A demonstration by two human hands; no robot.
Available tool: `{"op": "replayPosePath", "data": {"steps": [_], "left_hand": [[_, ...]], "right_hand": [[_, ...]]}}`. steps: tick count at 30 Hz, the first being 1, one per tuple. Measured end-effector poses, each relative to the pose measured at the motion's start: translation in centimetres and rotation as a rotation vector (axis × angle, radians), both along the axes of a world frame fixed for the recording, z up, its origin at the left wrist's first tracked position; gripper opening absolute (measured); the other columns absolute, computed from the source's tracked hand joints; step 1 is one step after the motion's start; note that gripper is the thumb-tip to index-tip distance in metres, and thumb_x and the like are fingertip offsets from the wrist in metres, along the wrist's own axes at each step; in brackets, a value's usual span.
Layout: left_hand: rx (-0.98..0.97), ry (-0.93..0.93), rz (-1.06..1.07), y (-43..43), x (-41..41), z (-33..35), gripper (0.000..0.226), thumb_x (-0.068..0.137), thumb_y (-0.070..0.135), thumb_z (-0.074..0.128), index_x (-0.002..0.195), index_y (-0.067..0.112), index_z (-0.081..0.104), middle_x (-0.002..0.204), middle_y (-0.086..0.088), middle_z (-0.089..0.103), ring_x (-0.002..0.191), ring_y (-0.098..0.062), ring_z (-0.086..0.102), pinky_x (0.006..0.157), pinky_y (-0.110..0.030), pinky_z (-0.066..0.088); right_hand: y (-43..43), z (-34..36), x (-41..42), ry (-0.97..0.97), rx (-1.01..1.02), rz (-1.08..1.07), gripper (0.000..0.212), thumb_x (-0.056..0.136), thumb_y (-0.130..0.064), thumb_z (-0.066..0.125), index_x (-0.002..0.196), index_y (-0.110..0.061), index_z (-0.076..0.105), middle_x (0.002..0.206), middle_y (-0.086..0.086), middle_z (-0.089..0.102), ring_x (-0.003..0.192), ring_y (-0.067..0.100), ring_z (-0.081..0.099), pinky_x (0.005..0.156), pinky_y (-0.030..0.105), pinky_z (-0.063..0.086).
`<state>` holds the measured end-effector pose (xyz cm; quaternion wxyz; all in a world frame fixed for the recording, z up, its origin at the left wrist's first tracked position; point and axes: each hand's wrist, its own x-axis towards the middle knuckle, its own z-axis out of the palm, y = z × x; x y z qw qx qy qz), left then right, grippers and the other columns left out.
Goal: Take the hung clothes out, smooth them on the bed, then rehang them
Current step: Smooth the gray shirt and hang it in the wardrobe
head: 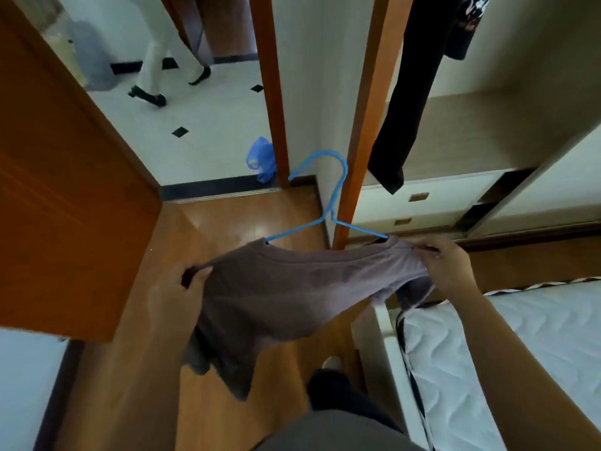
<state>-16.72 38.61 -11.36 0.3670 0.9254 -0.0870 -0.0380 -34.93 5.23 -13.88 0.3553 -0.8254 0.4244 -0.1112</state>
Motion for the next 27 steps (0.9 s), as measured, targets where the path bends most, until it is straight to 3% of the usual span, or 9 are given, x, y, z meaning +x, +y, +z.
{"op": "replayPosePath", "data": {"steps": [4, 7, 9, 10, 13, 19, 23, 25, 27], "left_hand": [[0.065, -0.024, -0.219, -7.7, 3.2, 1.6, 0.010, 0.086, 0.040, 0.054, 0.076, 0.037, 0.053, 0.074, 0.016, 0.053, 0.083, -0.016, 0.056, 0.075, -0.034, 0.045], [0.045, 0.098, -0.255, -14.0, 3.8, 1.8, 0.036, 0.089, 0.010, 0.053, 0.057, 0.023, 0.041, 0.064, 0.007, 0.040, 0.073, -0.017, 0.042, 0.074, -0.025, 0.033], [0.034, 0.132, -0.347, -17.8, 4.1, 1.2, 0.034, 0.088, 0.005, 0.052, 0.061, 0.022, 0.042, 0.063, 0.006, 0.037, 0.066, -0.016, 0.038, 0.063, -0.009, 0.033], [0.013, 0.122, -0.407, -19.3, 4.7, 0.7, 0.027, 0.088, 0.008, 0.055, 0.065, 0.020, 0.046, 0.063, 0.006, 0.041, 0.063, -0.012, 0.041, 0.062, -0.008, 0.035], [0.031, 0.104, -0.605, -23.9, 7.4, -0.7, 0.011, 0.087, 0.019, 0.059, 0.076, 0.016, 0.056, 0.067, 0.004, 0.054, 0.068, -0.009, 0.052, 0.060, -0.019, 0.039], [0.071, 0.038, -0.942, -35.3, 11.2, -3.0, 0.010, 0.088, 0.028, 0.055, 0.090, 0.018, 0.057, 0.073, 0.006, 0.055, 0.076, -0.018, 0.056, 0.059, -0.014, 0.034], [0.154, -0.051, -1.132, -42.5, 12.4, -3.0, 0.036, 0.091, 0.038, 0.047, 0.115, 0.013, 0.057, 0.105, -0.009, 0.067, 0.100, -0.028, 0.061, 0.073, -0.027, 0.041], [0.087, -0.107, -1.179, -45.7, 12.5, -3.0, 0.044, 0.089, 0.044, 0.047, 0.113, 0.010, 0.061, 0.103, -0.014, 0.069, 0.095, -0.033, 0.063, 0.073, -0.030, 0.043], [0.029, -0.111, -1.228, -48.9, 12.1, -2.9, 0.036, 0.090, 0.037, 0.050, 0.109, 0.008, 0.062, 0.101, -0.016, 0.070, 0.094, -0.034, 0.063, 0.073, -0.032, 0.044]], "right_hand": [[-7.1, 1.0, 0.9, 0.016, -0.007, -0.089, 0.025, 0.089, -0.004, 0.050, 0.110, 0.003, 0.061, 0.117, 0.023, 0.060, 0.108, 0.037, 0.054, 0.091, 0.037, 0.040], [-10.9, 1.1, 0.3, 0.026, 0.000, -0.215, 0.024, 0.088, -0.003, 0.051, 0.109, 0.005, 0.061, 0.116, 0.024, 0.060, 0.108, 0.037, 0.054, 0.083, 0.031, 0.036], [-13.4, 0.8, -0.2, 0.037, -0.010, -0.297, 0.024, 0.087, -0.002, 0.052, 0.108, 0.006, 0.061, 0.116, 0.025, 0.061, 0.107, 0.037, 0.055, 0.083, 0.028, 0.035], [-14.5, 0.5, -0.6, 0.053, -0.019, -0.332, 0.025, 0.087, -0.003, 0.052, 0.109, 0.005, 0.061, 0.116, 0.025, 0.061, 0.107, 0.037, 0.056, 0.083, 0.028, 0.036], [-17.5, -0.3, -1.6, 0.105, -0.033, -0.449, 0.026, 0.085, -0.002, 0.053, 0.109, 0.003, 0.063, 0.115, 0.024, 0.062, 0.107, 0.037, 0.057, 0.087, 0.033, 0.041], [-21.1, -0.3, -3.8, 0.139, -0.019, -0.741, 0.022, 0.084, 0.001, 0.055, 0.102, 0.003, 0.066, 0.109, 0.023, 0.066, 0.104, 0.038, 0.058, 0.076, 0.029, 0.035], [-21.9, 0.6, -4.8, 0.168, -0.004, -0.945, 0.021, 0.082, 0.001, 0.053, 0.099, 0.005, 0.066, 0.110, 0.026, 0.064, 0.104, 0.039, 0.057, 0.080, 0.032, 0.039], [-22.1, 1.0, -5.4, 0.177, -0.003, -1.021, 0.021, 0.082, -0.001, 0.054, 0.099, 0.002, 0.066, 0.110, 0.025, 0.064, 0.103, 0.039, 0.056, 0.082, 0.033, 0.040], [-22.2, 1.5, -6.5, 0.185, -0.004, -1.112, 0.023, 0.082, -0.004, 0.055, 0.102, 0.000, 0.066, 0.112, 0.024, 0.063, 0.105, 0.039, 0.056, 0.084, 0.035, 0.042]]}}
